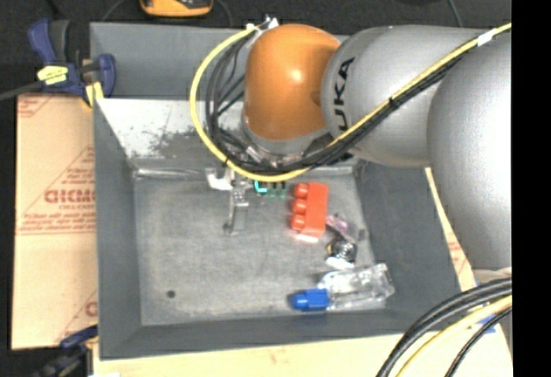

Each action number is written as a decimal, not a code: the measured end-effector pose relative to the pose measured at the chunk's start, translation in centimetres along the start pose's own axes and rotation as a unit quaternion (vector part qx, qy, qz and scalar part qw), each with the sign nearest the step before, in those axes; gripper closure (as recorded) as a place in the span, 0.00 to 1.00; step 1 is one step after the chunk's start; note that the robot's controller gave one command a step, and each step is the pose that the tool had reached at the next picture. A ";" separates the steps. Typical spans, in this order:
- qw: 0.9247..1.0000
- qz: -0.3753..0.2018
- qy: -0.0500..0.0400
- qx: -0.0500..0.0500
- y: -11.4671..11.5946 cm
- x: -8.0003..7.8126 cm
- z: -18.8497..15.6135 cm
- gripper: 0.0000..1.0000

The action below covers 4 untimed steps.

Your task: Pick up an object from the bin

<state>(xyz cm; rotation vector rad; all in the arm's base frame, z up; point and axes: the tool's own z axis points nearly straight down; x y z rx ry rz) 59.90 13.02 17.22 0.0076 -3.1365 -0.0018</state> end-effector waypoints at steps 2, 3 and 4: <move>0.998 0.064 -0.005 -0.001 -6.9 -3.0 9.9 1.00; 0.998 0.065 -0.004 -0.001 -6.9 -3.0 10.0 0.00; 0.998 0.065 -0.005 -0.001 -6.9 -3.0 9.9 1.00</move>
Offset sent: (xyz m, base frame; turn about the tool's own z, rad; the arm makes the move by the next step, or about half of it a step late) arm 0.0286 -0.0682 -0.1007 0.1261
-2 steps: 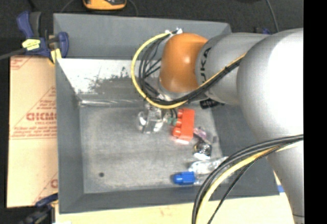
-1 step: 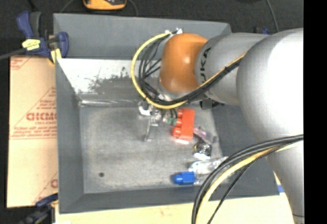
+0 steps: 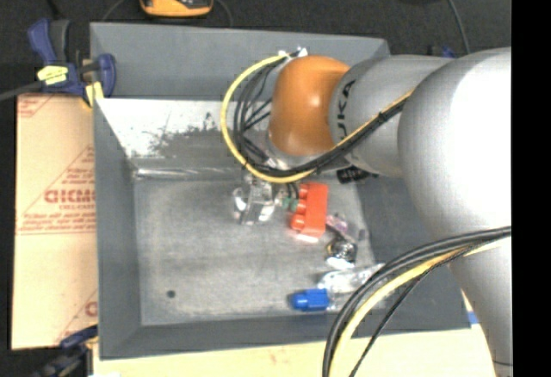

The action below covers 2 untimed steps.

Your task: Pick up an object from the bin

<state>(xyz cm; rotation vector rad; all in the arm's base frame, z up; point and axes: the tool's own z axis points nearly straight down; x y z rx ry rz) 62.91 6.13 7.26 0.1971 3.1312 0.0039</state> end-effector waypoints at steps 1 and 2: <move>1.000 -0.002 -0.002 0.000 -0.4 -0.3 0.1 1.00; 1.000 -0.017 0.001 0.002 -0.9 1.4 0.1 1.00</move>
Offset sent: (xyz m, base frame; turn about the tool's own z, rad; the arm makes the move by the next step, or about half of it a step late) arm 0.0007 -0.0043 -0.0026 -0.0062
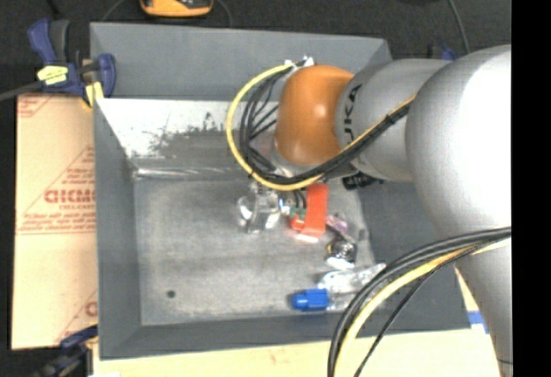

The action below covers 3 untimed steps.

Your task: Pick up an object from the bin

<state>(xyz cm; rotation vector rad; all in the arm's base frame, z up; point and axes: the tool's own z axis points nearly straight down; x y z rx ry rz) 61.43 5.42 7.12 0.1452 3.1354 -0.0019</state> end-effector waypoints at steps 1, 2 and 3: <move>1.000 -0.017 0.002 0.000 -0.1 3.6 -1.4 1.00; 1.000 -0.029 -0.001 0.000 0.2 3.0 -0.5 1.00; 0.914 -0.407 0.001 -0.001 0.3 5.1 0.0 1.00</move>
Offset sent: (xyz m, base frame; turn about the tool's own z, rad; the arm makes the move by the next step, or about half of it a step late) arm -0.0358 0.0042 0.0127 -0.0360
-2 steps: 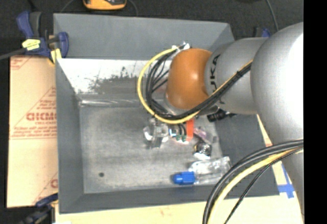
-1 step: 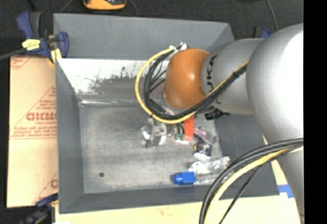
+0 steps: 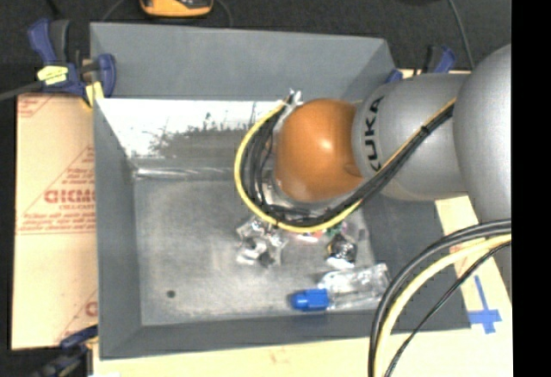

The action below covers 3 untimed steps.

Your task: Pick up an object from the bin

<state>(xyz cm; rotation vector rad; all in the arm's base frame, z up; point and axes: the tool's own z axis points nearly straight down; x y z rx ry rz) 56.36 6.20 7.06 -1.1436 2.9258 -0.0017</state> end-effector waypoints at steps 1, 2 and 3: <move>1.000 -0.003 -0.005 0.003 0.5 -0.3 -12.6 1.00; 1.000 0.001 -0.005 0.004 -1.2 0.1 -21.1 1.00; 0.921 -0.389 0.000 -0.002 -0.6 0.6 -17.1 1.00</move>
Offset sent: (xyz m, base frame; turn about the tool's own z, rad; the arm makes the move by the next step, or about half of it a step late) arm -0.0044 0.0060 0.1209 -0.0112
